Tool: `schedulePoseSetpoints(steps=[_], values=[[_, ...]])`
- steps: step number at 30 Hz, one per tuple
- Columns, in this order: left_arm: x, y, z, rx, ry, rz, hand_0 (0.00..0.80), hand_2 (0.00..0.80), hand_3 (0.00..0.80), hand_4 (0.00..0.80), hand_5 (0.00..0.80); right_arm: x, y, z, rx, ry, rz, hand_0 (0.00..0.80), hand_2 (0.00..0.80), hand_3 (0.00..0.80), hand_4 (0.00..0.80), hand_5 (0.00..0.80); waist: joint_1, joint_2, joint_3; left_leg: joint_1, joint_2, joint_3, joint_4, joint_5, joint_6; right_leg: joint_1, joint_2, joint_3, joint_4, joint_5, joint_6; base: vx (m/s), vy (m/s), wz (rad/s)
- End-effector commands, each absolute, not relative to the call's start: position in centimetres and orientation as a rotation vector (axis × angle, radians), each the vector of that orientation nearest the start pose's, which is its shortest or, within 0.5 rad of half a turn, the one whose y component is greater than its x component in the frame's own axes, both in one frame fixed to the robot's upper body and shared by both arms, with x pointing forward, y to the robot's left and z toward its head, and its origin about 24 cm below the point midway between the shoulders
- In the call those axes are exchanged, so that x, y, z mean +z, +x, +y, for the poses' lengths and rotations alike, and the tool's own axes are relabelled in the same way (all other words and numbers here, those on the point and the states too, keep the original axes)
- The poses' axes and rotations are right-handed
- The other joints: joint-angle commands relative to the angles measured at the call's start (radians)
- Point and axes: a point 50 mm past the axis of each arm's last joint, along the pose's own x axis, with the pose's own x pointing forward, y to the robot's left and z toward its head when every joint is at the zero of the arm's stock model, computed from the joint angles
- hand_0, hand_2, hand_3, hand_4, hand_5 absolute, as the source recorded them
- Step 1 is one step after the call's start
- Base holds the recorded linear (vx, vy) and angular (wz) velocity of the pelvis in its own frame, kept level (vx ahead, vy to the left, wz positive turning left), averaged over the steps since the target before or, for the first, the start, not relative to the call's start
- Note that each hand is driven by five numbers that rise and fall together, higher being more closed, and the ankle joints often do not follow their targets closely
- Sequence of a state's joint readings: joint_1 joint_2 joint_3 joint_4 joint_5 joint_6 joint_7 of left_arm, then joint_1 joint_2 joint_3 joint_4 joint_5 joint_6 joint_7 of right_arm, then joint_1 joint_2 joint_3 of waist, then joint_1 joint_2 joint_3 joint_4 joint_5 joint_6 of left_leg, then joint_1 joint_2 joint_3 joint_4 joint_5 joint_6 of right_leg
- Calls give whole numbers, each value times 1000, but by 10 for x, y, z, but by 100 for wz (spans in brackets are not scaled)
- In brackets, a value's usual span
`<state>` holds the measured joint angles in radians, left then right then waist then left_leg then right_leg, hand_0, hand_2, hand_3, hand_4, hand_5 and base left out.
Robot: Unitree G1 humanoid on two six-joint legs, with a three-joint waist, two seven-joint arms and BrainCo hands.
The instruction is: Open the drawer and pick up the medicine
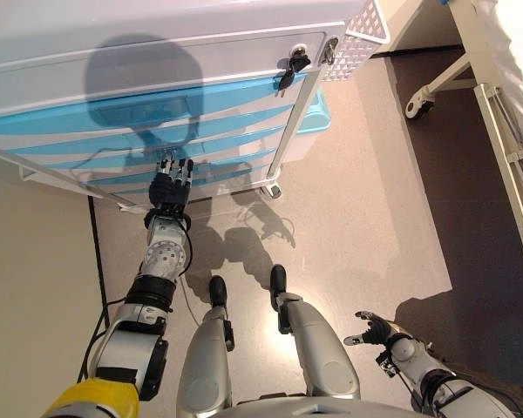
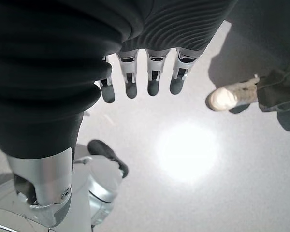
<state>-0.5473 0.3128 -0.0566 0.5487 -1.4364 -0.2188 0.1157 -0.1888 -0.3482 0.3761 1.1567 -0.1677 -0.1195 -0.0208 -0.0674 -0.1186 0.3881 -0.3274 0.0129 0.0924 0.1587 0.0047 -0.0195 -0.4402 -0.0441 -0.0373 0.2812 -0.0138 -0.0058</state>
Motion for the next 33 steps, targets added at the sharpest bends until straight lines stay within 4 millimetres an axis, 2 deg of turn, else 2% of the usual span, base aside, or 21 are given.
schedulePoseSetpoints(steps=[1, 9, 18, 25, 32, 33], values=[[259, 351, 238, -120, -920, -799, 800, 800, 800, 800, 800, -134, 147, -260, 270, -787, 1005, 0, 0, 0, 0, 0, 13, 46, -130, -70, -70, -31, 62, -35, 52, 8, -24, 1, 45, 18, 62, 0, 0, 0], [256, 351, 244, -94, -906, -792, 800, 800, 800, 800, 800, -133, 150, -260, 263, -790, 1005, 0, 0, 0, 0, 0, 16, 48, -131, -68, -71, -32, 43, -22, 53, 2, -25, -5, 36, 24, 61, 0, 0, 0], [244, 351, 248, -46, -918, -761, 800, 800, 800, 800, 800, -132, 153, -259, 248, -783, 995, 0, 0, 0, 0, 0, 19, 47, -129, -76, -73, -30, 49, -23, 59, -8, -25, -2, 45, 26, 61, 0, 0, 0], [229, 348, 247, -25, -913, -731, 800, 800, 800, 800, 800, -132, 154, -260, 232, -777, 992, 0, 0, 0, 0, 0, 23, 51, -125, -79, -73, -31, 69, -30, 59, -7, -27, -2, 67, 13, 58, 1, -2, -1], [213, 342, 255, 12, -933, -711, 800, 800, 800, 800, 800, -132, 153, -261, 228, -775, 993, 0, 0, 0, 0, 0, 31, 55, -131, -66, -69, -43, 83, -37, 53, 12, -27, -5, 85, -3, 53, 7, -29, -3], [204, 339, 254, 16, -944, -697, 800, 800, 800, 800, 800, -132, 153, -260, 233, -776, 993, 0, 0, 0, 0, 0, 38, 56, -132, -63, -67, -49, 86, -38, 53, 16, -26, -7, 89, -7, 51, 0, 0, 0]])
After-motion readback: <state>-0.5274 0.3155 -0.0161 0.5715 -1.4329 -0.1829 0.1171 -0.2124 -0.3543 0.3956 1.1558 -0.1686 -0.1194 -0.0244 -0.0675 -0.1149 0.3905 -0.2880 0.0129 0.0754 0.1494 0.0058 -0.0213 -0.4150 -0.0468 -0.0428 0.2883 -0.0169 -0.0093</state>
